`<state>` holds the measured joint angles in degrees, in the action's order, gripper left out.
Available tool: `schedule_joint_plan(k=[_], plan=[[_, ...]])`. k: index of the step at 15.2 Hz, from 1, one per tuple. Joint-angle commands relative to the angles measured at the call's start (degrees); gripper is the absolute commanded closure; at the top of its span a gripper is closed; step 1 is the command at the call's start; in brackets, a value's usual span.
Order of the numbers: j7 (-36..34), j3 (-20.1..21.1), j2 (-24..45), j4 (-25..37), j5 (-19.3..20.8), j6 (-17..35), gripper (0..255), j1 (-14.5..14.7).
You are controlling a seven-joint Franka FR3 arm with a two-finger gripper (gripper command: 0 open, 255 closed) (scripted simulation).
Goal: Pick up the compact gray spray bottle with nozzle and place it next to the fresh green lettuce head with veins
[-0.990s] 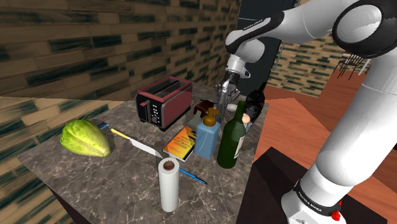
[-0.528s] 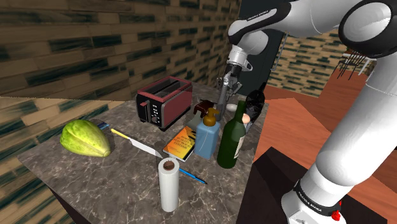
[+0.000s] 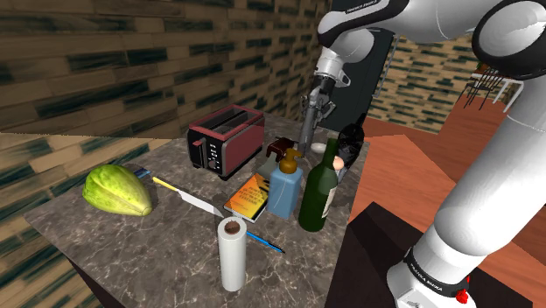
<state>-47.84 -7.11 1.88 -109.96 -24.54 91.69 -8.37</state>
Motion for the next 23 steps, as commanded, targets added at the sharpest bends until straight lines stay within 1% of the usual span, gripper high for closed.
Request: schedule_joint_plan(k=[1,12,23], plan=[[-0.7,0.0,-0.5,1.1,0.1,-1.5,255,0.0],[-3.7,-0.2,-1.3,8.4,0.1,-9.0,255,-0.2],[-6.7,-0.5,-0.6,17.5,-0.5,-16.8,255,-0.5]])
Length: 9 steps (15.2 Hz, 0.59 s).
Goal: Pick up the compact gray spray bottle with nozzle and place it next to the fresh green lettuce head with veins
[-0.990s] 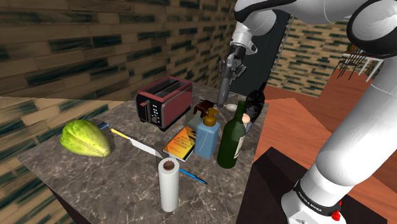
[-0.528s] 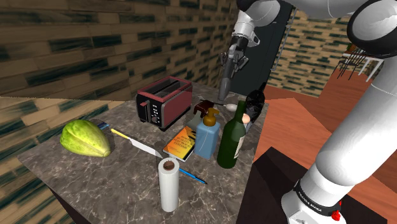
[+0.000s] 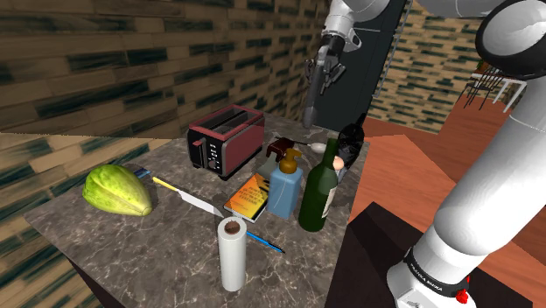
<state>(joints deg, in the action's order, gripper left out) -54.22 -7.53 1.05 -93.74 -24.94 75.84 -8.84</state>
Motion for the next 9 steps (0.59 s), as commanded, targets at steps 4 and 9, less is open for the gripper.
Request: schedule_joint_plan(k=[4,9], plan=[[-1.5,-0.2,0.9,5.1,-0.5,-4.0,255,-0.2],[-5.6,2.3,1.9,4.3,-1.8,-0.1,255,2.5]])
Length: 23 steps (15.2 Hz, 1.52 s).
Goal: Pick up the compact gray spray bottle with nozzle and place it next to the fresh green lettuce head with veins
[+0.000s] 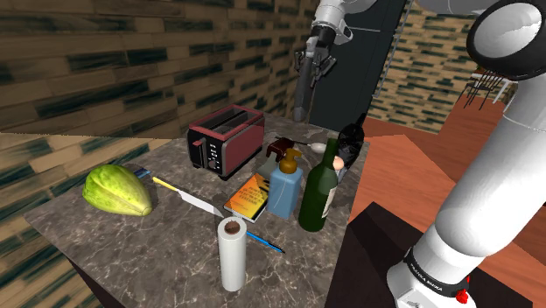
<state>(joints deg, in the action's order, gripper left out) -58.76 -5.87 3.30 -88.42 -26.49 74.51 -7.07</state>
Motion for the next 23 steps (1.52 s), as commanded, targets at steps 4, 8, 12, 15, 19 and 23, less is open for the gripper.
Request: schedule_joint_plan(k=[4,8,12,15,19,23], plan=[[-4.8,3.1,1.5,-1.2,-1.3,5.5,255,3.5],[-8.4,5.4,4.3,-0.1,-2.1,9.3,255,6.2],[-12.0,7.4,8.1,2.4,-2.6,12.7,255,9.0],[-14.7,8.8,11.5,5.1,-2.7,15.0,255,11.1],[-18.3,10.4,16.9,10.3,-2.5,17.3,255,14.0],[-22.1,11.6,23.4,17.5,-1.8,18.7,255,17.0]])
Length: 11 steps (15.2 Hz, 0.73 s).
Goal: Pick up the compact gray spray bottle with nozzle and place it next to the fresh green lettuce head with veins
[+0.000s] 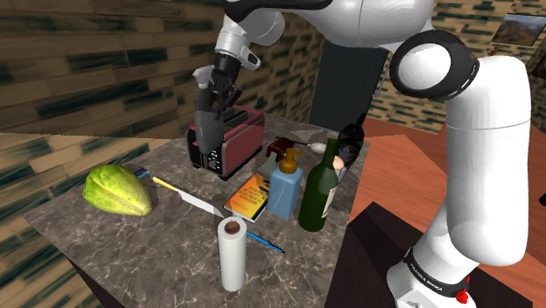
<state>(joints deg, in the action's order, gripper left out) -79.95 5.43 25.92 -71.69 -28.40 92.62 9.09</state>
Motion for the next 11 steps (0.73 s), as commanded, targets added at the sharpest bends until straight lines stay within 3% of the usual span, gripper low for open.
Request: schedule_joint_plan(k=[1,3,11], plan=[[-2.0,0.6,2.7,3.0,0.3,0.7,255,1.6],[-4.0,1.0,6.6,8.0,0.8,0.7,255,3.1],[-1.1,0.9,6.1,1.4,0.4,6.2,255,3.3]])
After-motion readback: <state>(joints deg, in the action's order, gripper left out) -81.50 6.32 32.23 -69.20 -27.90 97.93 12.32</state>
